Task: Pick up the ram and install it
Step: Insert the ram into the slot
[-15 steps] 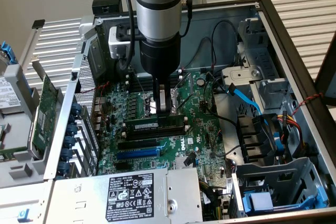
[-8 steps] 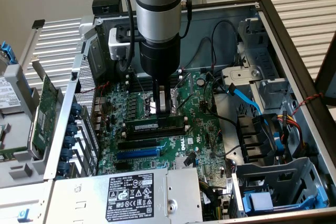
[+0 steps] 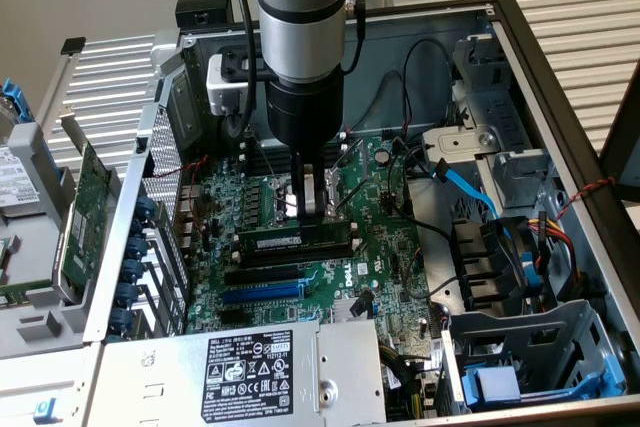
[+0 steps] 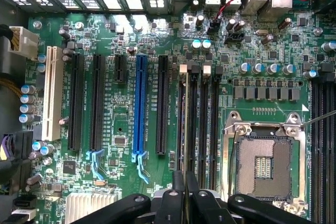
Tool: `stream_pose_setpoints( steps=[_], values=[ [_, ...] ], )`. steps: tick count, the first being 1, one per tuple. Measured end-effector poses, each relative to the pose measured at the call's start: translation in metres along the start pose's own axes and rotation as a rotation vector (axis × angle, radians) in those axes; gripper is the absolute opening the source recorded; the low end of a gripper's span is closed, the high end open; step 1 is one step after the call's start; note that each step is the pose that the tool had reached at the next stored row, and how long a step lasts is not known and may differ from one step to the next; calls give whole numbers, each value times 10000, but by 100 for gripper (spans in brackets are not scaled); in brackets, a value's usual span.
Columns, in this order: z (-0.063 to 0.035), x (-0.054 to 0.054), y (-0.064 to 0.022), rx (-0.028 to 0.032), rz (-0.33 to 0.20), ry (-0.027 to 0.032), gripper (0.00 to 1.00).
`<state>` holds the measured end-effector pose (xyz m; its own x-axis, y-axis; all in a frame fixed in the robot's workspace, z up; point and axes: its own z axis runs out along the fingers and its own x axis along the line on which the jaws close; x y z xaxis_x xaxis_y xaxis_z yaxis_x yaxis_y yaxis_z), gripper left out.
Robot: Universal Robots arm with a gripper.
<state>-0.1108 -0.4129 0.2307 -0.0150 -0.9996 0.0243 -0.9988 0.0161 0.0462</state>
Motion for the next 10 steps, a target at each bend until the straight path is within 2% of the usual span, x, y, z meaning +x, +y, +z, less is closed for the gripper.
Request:
stream_pose_setpoints(
  steps=[10],
  values=[
    [0,10,-2,0,-1,0,13]
  ],
)
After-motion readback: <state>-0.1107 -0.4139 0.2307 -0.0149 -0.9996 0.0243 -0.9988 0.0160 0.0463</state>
